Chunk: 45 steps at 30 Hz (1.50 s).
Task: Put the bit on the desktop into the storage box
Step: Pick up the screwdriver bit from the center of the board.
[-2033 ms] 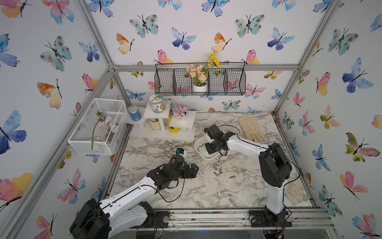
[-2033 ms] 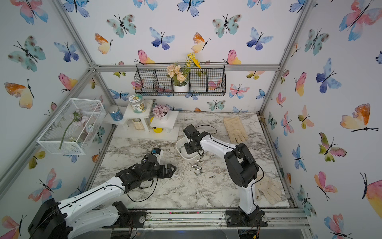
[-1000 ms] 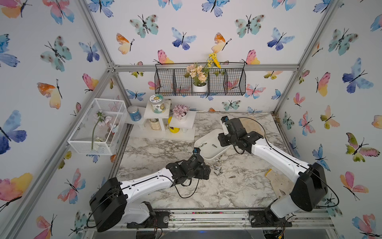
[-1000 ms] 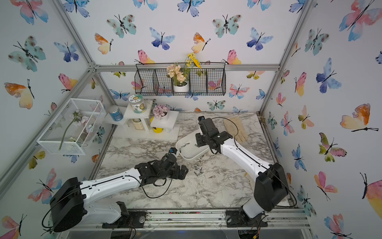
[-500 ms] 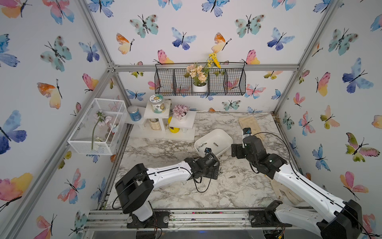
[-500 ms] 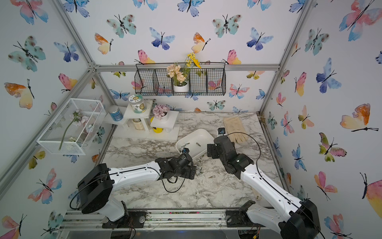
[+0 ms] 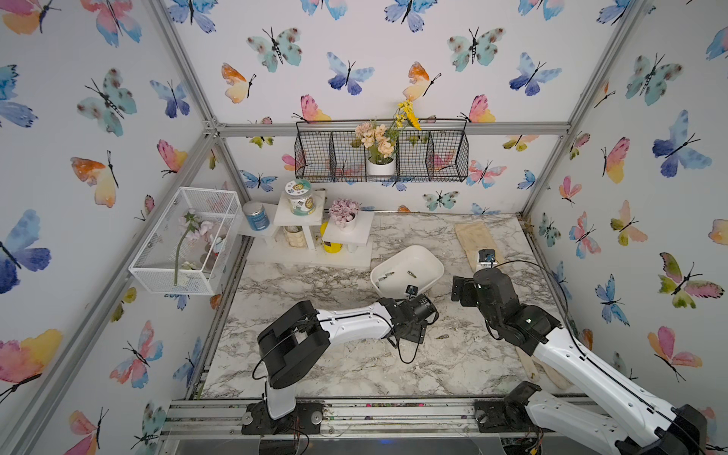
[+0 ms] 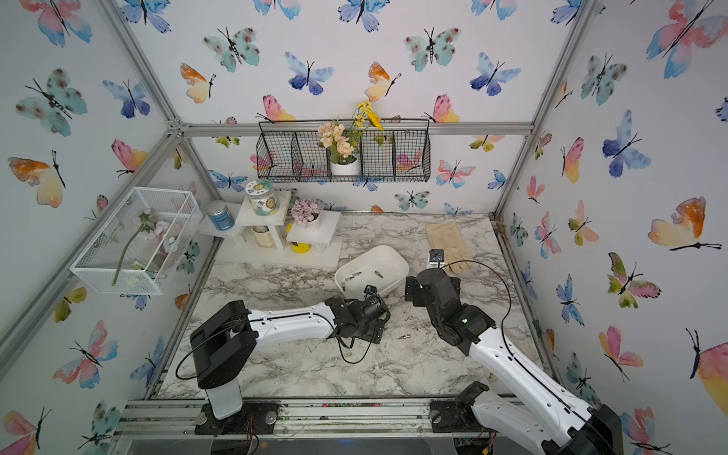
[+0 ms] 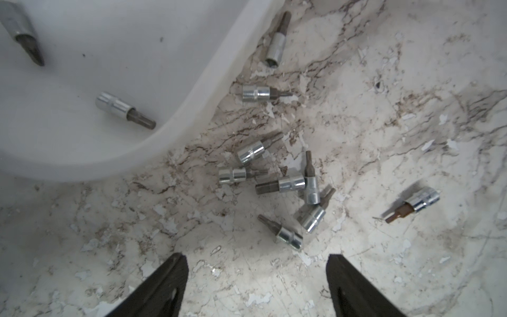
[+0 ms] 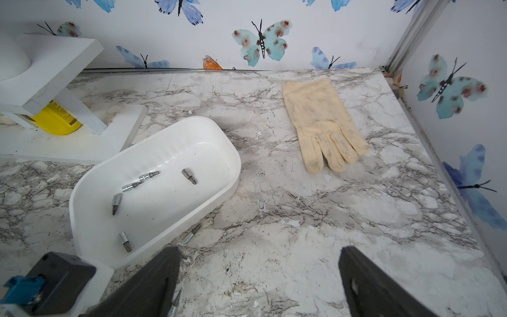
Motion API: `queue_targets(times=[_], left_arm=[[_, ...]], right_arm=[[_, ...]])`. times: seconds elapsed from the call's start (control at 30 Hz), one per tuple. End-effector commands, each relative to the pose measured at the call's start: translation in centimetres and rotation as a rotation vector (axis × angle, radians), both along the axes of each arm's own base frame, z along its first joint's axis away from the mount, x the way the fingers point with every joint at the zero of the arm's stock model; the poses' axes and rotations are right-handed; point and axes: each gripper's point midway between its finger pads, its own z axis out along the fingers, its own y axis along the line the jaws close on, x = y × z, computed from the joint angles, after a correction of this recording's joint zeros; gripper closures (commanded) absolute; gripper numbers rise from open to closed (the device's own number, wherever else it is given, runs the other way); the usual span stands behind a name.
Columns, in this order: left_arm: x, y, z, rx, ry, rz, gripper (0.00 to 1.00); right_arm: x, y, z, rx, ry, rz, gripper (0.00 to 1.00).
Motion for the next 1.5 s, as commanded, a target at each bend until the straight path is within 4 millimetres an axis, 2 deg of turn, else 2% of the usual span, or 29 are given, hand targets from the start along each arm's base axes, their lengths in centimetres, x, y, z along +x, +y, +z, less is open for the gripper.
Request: queue_targets(times=[0.0, 0.47, 0.87, 1.47], left_arm=[[0.2, 1.0, -0.6, 0.069, -0.021, 0.021, 0.19], [0.1, 0.2, -1.9, 0.103, -0.019, 0.002, 0.20], [0.4, 0.2, -3.1, 0.169, -0.031, 0.004, 0.20], [-0.3, 2.4, -3.5, 0.212, -0.030, 0.019, 0.21]], right_arm=[[-0.1, -0.9, 0.0, -0.007, -0.016, -0.045, 0.04], [-0.2, -1.1, -0.5, -0.014, -0.005, -0.049, 0.03], [-0.3, -1.2, -0.6, -0.013, -0.002, -0.050, 0.03], [-0.3, -1.0, -1.0, -0.012, 0.008, -0.045, 0.03]])
